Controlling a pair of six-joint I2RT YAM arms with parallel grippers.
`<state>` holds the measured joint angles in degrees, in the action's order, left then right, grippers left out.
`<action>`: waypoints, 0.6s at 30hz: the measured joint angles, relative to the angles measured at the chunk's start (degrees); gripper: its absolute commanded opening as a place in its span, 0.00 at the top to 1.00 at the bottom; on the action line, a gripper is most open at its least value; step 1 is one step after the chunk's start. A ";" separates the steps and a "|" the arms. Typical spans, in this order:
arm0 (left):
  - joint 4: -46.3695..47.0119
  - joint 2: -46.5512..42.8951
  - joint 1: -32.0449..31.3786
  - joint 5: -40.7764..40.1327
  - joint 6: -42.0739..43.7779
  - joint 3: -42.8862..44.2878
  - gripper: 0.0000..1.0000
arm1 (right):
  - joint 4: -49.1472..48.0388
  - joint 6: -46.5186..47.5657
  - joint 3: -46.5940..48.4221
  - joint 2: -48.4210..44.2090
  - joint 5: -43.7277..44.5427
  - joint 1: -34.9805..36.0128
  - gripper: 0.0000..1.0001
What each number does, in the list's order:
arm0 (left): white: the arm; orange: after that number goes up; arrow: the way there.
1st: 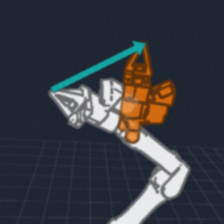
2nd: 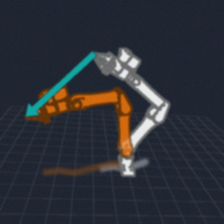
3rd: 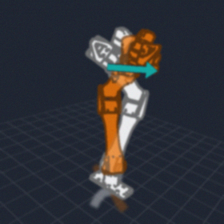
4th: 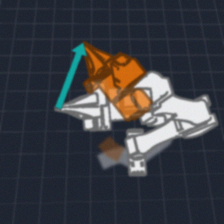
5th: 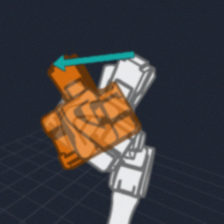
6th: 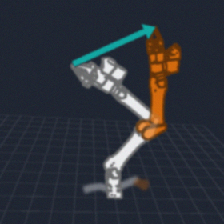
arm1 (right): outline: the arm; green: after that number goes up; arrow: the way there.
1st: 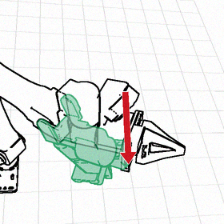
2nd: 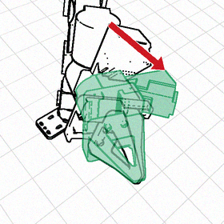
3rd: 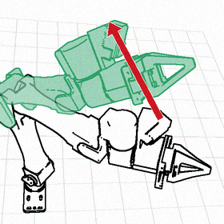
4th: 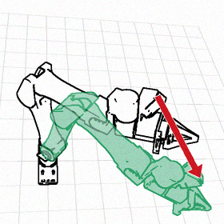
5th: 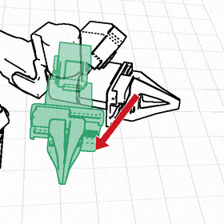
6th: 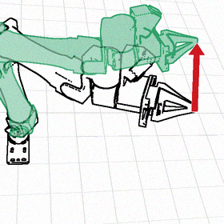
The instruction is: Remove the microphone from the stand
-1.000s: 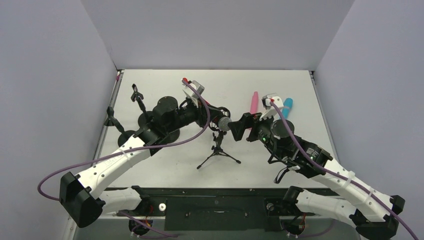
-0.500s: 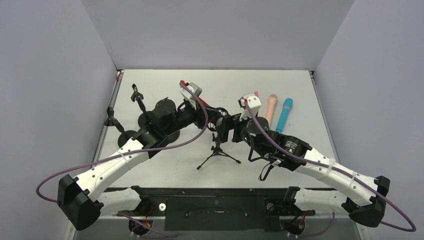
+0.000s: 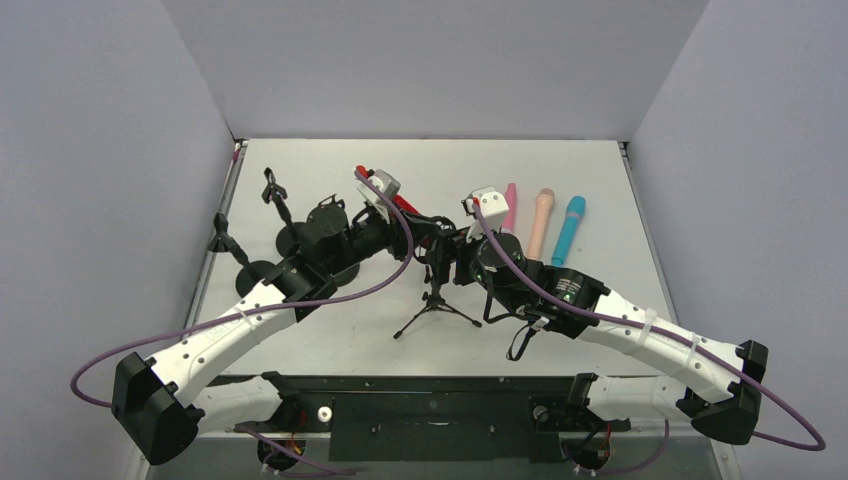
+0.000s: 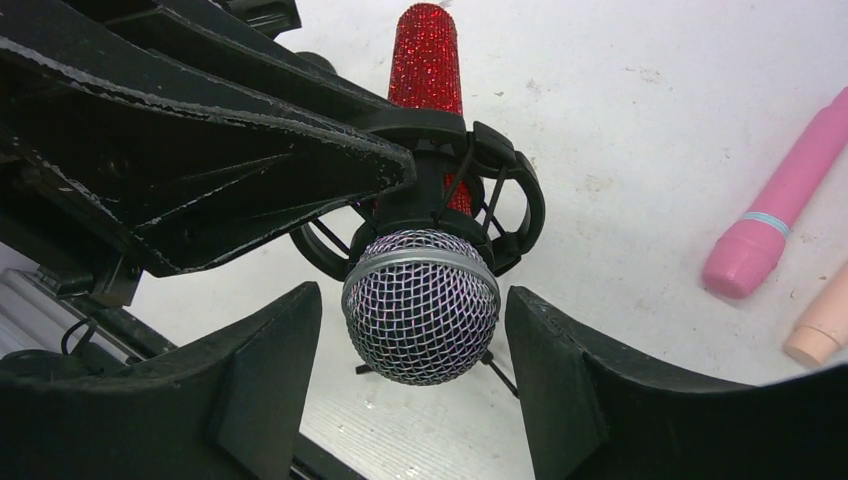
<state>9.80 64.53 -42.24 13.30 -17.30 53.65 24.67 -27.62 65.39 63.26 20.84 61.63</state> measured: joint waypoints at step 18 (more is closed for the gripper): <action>0.66 -1.42 0.11 -0.68 0.59 -1.73 1.00 | -0.13 -0.04 0.63 2.25 0.15 0.00 0.63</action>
<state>10.46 63.11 -42.13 12.62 -16.71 51.92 24.53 -27.66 66.02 65.52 20.99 61.63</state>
